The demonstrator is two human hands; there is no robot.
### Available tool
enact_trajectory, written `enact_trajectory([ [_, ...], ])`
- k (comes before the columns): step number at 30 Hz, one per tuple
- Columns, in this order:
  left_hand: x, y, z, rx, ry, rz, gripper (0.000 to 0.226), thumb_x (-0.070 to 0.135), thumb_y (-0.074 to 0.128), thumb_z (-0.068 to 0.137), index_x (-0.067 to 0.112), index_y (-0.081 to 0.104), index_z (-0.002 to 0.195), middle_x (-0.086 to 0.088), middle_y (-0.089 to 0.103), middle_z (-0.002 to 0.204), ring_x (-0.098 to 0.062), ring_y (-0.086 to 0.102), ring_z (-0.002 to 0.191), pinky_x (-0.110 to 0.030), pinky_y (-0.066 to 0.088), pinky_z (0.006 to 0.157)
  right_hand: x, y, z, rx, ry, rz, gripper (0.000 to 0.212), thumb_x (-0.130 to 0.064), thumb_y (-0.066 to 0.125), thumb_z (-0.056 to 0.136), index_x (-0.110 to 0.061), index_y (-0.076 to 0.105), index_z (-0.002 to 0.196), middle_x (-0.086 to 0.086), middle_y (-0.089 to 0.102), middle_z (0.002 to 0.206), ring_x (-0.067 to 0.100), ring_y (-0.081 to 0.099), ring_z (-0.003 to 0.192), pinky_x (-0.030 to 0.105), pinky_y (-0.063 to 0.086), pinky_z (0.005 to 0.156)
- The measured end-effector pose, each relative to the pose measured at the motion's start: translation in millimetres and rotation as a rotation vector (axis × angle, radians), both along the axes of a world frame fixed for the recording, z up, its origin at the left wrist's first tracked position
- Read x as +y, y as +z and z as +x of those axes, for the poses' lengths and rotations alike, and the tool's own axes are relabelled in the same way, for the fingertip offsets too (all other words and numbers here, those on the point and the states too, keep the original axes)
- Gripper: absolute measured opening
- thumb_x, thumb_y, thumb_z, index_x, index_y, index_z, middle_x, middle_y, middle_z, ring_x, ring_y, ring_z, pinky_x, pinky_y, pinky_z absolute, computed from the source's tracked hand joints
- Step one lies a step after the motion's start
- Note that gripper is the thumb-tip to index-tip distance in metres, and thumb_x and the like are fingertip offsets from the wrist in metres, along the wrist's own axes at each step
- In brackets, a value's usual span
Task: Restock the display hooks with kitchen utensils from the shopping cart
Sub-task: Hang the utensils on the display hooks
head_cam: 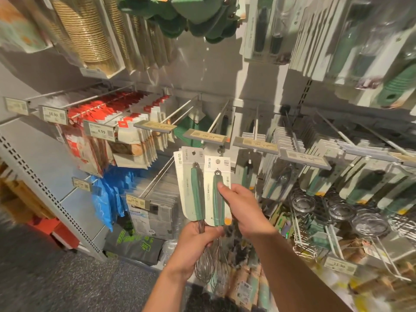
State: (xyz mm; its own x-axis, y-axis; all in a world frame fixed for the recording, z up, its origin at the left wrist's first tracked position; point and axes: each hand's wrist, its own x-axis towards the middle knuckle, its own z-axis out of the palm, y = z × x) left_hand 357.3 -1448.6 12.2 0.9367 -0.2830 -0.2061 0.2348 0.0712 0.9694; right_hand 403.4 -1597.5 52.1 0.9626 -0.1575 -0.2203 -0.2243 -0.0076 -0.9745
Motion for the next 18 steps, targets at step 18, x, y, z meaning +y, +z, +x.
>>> enact_trajectory([
  [18, 3, -1, -4, 0.136, 0.060, -0.119, 0.065, 0.060, 0.055, 0.090, -0.002, 0.070, 0.102, -0.003, 0.050, 0.062, -0.012, 0.049, 0.054, -0.033, 0.040, 0.072, -2, -3, -27, -0.191, -0.188, -0.066, 0.020, -0.027, 0.062, 0.103, -0.025, 0.064, 0.122, -0.009, 0.073, 0.118, 0.012, 0.068, 0.113, 0.047, 0.051, 0.106],
])
